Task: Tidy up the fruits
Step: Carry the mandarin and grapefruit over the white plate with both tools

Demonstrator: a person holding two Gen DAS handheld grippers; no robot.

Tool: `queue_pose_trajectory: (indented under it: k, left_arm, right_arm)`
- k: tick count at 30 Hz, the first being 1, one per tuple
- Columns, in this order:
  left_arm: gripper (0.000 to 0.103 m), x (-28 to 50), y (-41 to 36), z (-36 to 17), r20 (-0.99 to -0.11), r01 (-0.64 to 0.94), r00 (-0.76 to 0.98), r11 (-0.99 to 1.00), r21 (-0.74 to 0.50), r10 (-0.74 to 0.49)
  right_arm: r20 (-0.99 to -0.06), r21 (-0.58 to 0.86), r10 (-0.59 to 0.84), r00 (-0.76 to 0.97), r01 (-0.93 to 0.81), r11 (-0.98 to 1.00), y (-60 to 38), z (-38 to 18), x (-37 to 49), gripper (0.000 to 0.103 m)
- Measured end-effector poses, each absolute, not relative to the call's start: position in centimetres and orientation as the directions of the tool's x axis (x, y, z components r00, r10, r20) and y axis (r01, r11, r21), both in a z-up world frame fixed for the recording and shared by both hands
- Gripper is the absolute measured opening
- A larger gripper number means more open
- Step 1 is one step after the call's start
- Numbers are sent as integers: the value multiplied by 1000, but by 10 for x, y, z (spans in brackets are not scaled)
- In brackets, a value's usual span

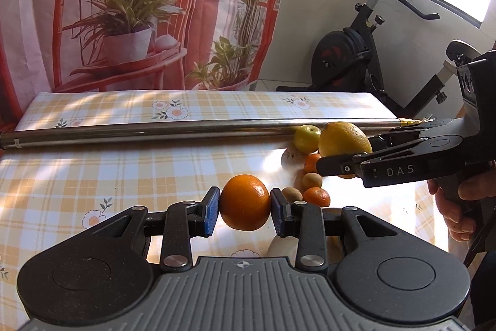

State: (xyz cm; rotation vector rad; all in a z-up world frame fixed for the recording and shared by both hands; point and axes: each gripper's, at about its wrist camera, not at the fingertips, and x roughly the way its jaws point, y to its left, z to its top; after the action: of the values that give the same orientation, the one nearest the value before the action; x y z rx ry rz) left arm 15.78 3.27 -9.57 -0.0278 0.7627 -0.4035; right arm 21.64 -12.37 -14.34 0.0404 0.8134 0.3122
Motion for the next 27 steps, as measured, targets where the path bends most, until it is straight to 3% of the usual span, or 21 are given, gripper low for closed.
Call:
queue_pose_trajectory:
  k: [15, 27]
  left_arm:
    - [37, 139, 3, -108, -699, 438, 595, 890, -131, -396]
    - [37, 145, -24, -127, -737, 505, 539, 857, -106, -409]
  right_arm:
    - [-662, 253, 254, 705, -108, 961, -162, -161, 130, 52]
    - [-676, 273, 236, 698, -60, 960, -173, -178, 113, 52]
